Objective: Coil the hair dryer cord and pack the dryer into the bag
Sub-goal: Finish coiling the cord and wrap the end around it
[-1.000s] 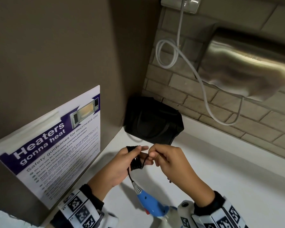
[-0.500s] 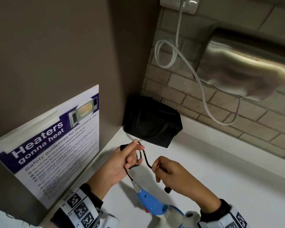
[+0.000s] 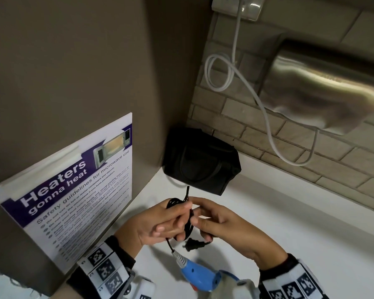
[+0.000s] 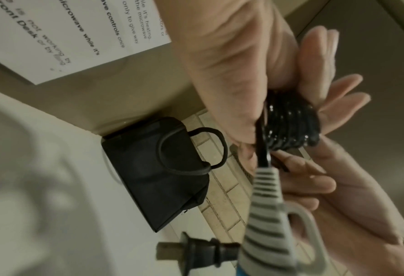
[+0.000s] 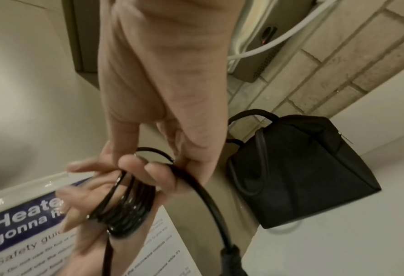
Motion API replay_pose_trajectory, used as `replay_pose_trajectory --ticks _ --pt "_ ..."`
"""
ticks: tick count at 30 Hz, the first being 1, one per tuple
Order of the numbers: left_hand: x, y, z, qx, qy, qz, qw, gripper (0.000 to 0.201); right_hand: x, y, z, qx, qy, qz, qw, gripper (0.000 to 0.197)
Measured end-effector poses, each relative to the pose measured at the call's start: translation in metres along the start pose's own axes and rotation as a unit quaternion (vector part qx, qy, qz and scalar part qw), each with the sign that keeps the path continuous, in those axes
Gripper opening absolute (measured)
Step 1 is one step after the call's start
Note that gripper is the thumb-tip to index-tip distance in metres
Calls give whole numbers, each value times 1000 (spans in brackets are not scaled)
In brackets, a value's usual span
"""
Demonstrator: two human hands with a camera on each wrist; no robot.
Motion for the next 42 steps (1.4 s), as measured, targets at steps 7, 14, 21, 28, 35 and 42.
replay_pose_trajectory --ticks 7,14,21,28,35,42 --pt "-3 -7 9 -22 -42 -31 998 38 -3 -3 8 51 85 -35 994 41" --pt "-2 -10 13 44 -90 -41 994 32 1 -12 18 78 178 -52 980 26" --pt "-9 -3 -3 58 -18 13 998 33 25 -16 9 168 203 -37 964 10" --pt "-15 -5 -5 120 -9 18 993 28 17 -7 -2 112 2 11 994 20" --pt "-16 -8 -5 141 7 15 990 26 17 -6 -9 84 -118 -12 989 17" --pt "-18 -8 -6 151 -70 20 986 28 17 -4 -6 79 -106 -16 991 13"
Point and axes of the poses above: each hand's wrist, its own y-axis away from the middle knuckle, its own z-axis out of the palm, x = y × z, the point moved 4 cm from there along -y, towards the middle knuckle, and after that the axes turned 7 degrees about -z, right-handed, at the moved point
